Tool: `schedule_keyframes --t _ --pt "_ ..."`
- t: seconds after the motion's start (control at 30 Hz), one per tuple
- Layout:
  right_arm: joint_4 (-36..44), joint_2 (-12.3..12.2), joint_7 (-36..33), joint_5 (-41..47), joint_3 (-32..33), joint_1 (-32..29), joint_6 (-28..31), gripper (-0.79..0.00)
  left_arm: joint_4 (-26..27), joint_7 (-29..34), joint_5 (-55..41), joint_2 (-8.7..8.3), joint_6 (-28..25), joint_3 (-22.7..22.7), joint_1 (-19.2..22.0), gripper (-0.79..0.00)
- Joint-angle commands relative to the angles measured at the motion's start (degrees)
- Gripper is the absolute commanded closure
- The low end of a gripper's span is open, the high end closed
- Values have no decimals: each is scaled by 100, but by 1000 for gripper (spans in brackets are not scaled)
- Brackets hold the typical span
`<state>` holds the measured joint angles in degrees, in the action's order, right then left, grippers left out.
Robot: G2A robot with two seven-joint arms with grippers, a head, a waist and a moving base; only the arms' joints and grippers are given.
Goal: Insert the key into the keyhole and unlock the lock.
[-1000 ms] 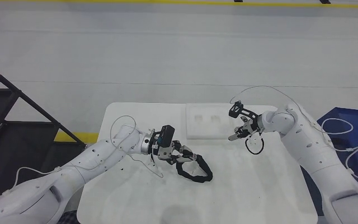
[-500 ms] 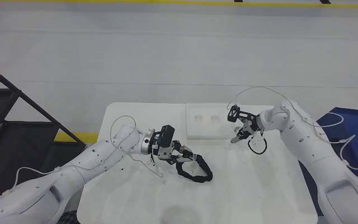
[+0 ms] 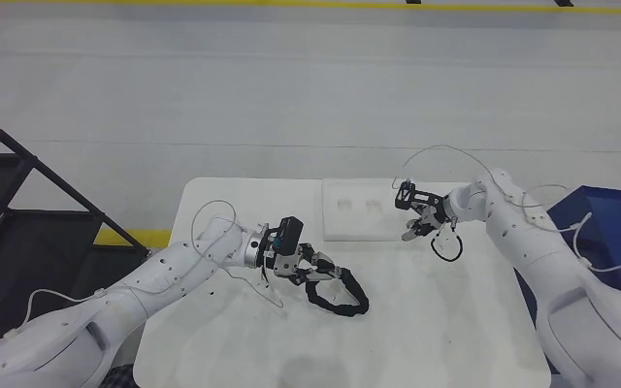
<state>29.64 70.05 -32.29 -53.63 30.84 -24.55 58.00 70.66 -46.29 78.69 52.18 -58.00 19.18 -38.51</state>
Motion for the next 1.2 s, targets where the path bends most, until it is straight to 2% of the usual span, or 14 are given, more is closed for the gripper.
schedule_keyframes --t 0.0,0.2,0.43,0.73,0.87,1.0,1.17 --pt "-159 49 130 -92 -87 52 0 -480 0 0 0 0 0 0 0 0" --pt "-549 201 554 -449 -307 196 0 -419 0 0 0 0 0 0 0 0" --pt "-940 377 981 -776 -437 276 -56 -311 0 0 0 0 0 0 0 0" --pt "-1276 572 1261 -1028 -544 312 -150 -259 0 0 0 0 0 0 0 0" --pt "-1388 647 1313 -1101 -578 316 -150 -154 0 0 0 0 0 0 0 0" --pt "-1474 709 1374 -1177 -607 323 -142 0 0 0 0 0 0 0 0 0" --pt "-1523 771 1446 -1288 -642 352 -128 0 0 0 0 0 0 0 0 0"
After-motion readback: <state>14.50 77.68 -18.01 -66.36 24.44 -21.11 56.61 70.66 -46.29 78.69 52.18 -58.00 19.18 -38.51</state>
